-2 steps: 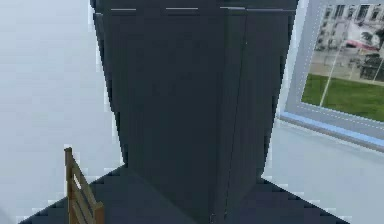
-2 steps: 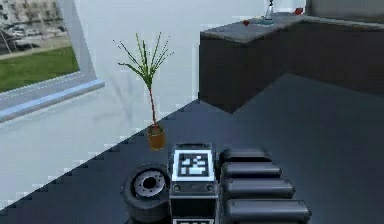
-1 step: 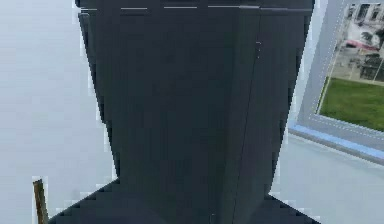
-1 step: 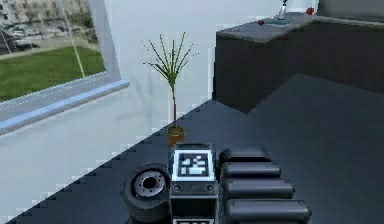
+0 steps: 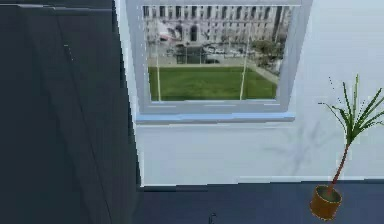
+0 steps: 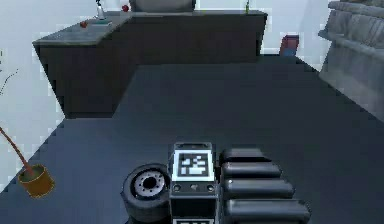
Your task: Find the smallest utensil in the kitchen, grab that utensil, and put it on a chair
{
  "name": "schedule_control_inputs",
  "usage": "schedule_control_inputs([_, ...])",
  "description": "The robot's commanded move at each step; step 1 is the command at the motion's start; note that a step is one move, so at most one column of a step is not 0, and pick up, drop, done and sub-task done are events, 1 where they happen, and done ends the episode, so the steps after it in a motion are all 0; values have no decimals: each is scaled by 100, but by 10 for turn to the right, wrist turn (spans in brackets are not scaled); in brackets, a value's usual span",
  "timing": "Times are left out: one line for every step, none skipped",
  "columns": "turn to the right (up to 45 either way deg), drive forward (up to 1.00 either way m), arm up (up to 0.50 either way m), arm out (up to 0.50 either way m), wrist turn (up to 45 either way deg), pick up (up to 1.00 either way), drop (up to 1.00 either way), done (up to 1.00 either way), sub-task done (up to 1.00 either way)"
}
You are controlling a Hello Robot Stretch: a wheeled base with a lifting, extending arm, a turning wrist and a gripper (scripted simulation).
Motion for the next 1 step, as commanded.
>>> schedule_control_inputs([450,0,0,0,0,0,0,0,0])
